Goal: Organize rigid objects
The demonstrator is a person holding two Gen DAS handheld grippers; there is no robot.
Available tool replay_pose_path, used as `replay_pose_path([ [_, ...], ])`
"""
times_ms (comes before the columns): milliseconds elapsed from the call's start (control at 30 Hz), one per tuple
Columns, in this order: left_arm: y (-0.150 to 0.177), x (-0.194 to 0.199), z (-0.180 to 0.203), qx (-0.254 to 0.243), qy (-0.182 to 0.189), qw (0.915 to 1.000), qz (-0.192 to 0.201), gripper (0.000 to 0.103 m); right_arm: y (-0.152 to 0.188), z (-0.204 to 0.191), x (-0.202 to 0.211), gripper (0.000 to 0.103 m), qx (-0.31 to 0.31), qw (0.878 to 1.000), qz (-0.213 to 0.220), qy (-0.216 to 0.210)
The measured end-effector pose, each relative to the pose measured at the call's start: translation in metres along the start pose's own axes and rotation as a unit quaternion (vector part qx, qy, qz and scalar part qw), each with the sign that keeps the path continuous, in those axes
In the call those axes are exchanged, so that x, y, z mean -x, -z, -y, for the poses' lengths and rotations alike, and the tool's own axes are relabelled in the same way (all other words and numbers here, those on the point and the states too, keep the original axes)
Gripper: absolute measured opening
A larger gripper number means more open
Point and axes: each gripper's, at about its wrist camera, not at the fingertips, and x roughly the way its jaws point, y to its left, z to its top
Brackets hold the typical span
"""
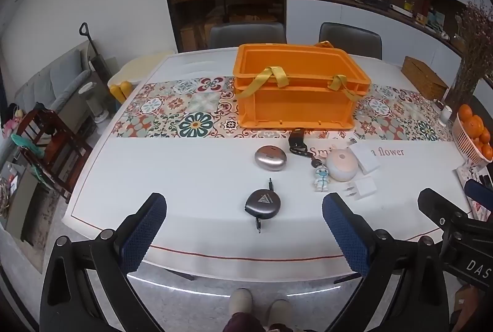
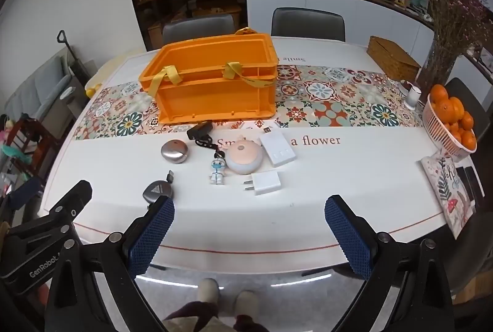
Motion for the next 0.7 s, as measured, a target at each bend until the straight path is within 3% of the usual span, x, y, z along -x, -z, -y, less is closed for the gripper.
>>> replay_pose_path([
  [233,-0.001,0.005,0.008,0.001,-0.010,0.9999,0.003,0.103,0.001,0.000,0.000,0.099,0.000,1.000,-0.001,0.001],
  [267,0.000,0.003,0.002,-0.002,0.014,0.9999,0.003,0.103,0.001,0.000,0.000,0.099,0.000,1.000,-0.001,0.001],
  [700,0.004,0.000,-0.003,0.010,0.024,0.9997,-0.003,0.103,0.003,0.002,-0.002,0.099,0.000,1.000,-0.002,0.000],
])
